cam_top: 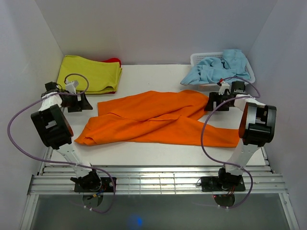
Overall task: Fold and stack the trousers
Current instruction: Flatten the trousers out
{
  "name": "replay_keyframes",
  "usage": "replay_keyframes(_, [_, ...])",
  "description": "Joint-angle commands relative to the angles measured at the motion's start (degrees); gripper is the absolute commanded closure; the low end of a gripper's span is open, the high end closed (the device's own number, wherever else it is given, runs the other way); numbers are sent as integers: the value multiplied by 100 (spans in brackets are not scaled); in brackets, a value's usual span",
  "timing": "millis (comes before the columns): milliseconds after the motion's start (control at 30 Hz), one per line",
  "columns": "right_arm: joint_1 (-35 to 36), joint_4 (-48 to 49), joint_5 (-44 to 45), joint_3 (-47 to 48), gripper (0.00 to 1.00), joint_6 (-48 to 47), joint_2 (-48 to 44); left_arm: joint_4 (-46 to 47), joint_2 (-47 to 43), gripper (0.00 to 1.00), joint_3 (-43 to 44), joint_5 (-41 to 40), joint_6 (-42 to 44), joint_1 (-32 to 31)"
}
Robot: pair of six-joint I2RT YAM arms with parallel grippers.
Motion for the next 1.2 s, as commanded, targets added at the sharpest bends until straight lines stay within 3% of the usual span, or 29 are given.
replay_keyframes(0, [47,786,-110,-152,18,610,213,956,35,5,99,512,-1197,-70])
replay_keyframes(133, [152,901,-312,-222,20,654,389,1291,424,4,65,390,-1557,-299])
replay_keyframes(333, [266,1314,-751,-547,32,777,424,1758,679,6,-287,66,-1874,-791])
replay_keyframes(433, [328,1411,-865,-609,46,786,442,1969,723,13,-480,-136,-1988,-993])
replay_keyframes(533, [319,1359,-901,-627,67,681,267,2057,776,40,-516,-391,-2182,-1011])
replay_keyframes(567, [319,1324,-875,-653,82,637,49,2040,741,57,-507,-549,-2208,-1002])
replay_keyframes(600, [276,1297,-875,-688,90,593,-102,2039,697,66,-516,-602,-2217,-985])
replay_keyframes(667, [223,1210,-813,-749,92,444,-531,2039,583,83,-533,-612,-2208,-871])
replay_keyframes(700, [144,1079,-787,-758,92,382,-699,2039,408,100,-577,-586,-2208,-809])
replay_keyframes(867, [-59,481,-50,-601,92,-267,-1884,2074,-357,100,-805,-735,-2288,-362])
replay_keyframes(1167, [-50,-1216,2015,787,92,-3325,-2590,2171,-1516,100,-1007,-1183,-1312,-9])
